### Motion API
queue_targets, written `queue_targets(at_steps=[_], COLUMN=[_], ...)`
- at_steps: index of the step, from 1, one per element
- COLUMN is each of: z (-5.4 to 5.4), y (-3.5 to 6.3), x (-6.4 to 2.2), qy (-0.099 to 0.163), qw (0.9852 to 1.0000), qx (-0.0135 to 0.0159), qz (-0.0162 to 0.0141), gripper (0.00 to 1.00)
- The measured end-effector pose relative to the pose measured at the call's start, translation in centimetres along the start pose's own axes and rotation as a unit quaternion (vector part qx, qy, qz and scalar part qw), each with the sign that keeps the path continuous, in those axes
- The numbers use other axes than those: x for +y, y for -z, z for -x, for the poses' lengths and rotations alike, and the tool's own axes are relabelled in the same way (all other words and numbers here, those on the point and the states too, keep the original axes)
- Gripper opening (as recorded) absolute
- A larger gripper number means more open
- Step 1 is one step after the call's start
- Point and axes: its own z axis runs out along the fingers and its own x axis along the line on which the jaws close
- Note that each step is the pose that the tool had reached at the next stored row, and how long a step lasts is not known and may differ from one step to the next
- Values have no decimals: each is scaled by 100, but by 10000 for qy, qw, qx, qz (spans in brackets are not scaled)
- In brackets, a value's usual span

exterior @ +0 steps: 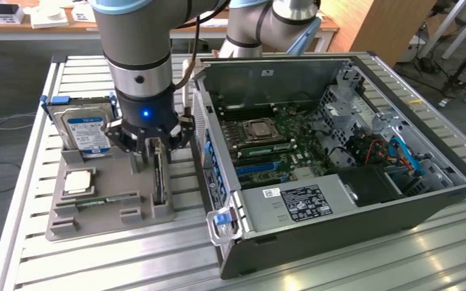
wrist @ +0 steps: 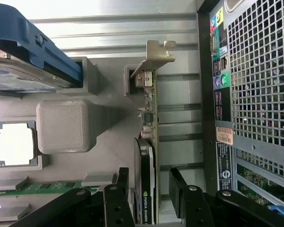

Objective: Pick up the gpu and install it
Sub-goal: 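Pick up the gpu and move the gpu toward the slot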

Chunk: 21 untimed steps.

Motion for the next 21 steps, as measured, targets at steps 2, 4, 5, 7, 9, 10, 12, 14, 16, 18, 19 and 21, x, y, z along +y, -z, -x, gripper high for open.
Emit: queue_targets(at_steps=[2,4,5,7,9,10,12,14,16,18,19,21], z=[1,2,2,2,1,1,1,0,0,-1,-1,-1], y=[-6,-9,-9,-10,-30,-43,-66,-89,-107,-122,-124,-145], x=[-18,-27,-27,-27,-28,-29,-30,-31,-31,-32,-32,-33], qy=[-1,0,-1,-1,0,0,0,0,0,0,0,0], qw=[10000,10000,10000,10000,10000,10000,10000,10000,10000,10000,10000,10000], qx=[0,-1,-1,0,-1,-1,-1,-1,-1,-1,0,-1], qz=[0,1,1,0,1,1,1,1,1,0,0,1], gripper=[47,47,47,47,47,47,47,47,47,47,47,47])
